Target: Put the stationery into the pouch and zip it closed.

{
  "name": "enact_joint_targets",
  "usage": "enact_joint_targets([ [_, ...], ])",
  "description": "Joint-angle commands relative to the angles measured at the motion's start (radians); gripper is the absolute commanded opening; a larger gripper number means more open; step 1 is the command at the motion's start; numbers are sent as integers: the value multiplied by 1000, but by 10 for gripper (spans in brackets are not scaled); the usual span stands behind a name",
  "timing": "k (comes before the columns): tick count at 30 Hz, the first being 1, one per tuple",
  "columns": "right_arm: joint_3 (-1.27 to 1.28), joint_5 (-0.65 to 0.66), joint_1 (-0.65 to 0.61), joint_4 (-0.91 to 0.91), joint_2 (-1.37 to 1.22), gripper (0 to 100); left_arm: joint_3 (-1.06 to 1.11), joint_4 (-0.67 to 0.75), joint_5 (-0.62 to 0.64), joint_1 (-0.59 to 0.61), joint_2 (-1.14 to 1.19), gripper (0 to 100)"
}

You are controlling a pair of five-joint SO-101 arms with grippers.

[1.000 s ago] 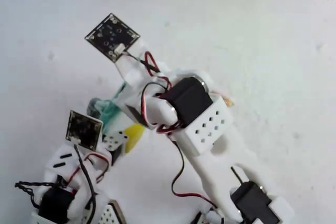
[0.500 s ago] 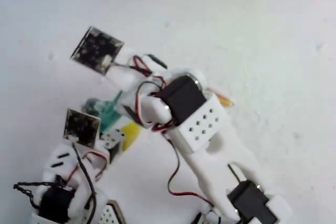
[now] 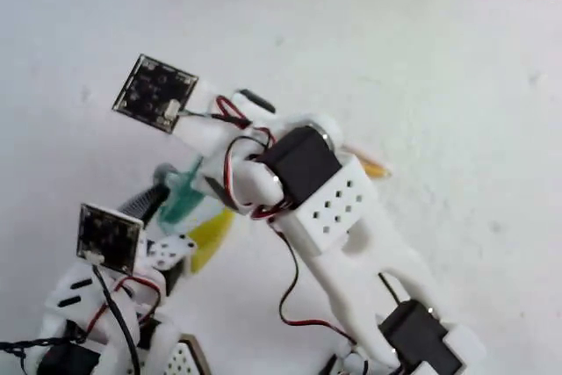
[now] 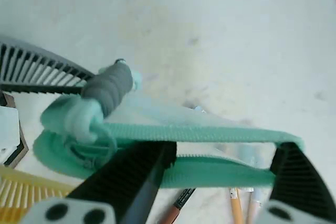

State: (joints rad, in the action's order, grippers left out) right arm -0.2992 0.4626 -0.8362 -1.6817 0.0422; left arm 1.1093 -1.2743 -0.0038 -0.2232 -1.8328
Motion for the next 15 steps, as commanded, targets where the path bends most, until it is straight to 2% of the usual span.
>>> enact_joint_targets([
  [1,37,-43,-45,-39,-56,352,78,97,-5,-61,4,332],
  [4,43,-49,-56,-42,-56,386,127,153,-5,-28,4,331],
  [9,38,-49,-59,-41,-15,388,135,157,-5,56,4,331],
  [12,37,-44,-58,-41,31,388,155,163,-6,61,4,327],
  [15,35,-43,-58,-36,81,375,203,233,0,61,4,255],
])
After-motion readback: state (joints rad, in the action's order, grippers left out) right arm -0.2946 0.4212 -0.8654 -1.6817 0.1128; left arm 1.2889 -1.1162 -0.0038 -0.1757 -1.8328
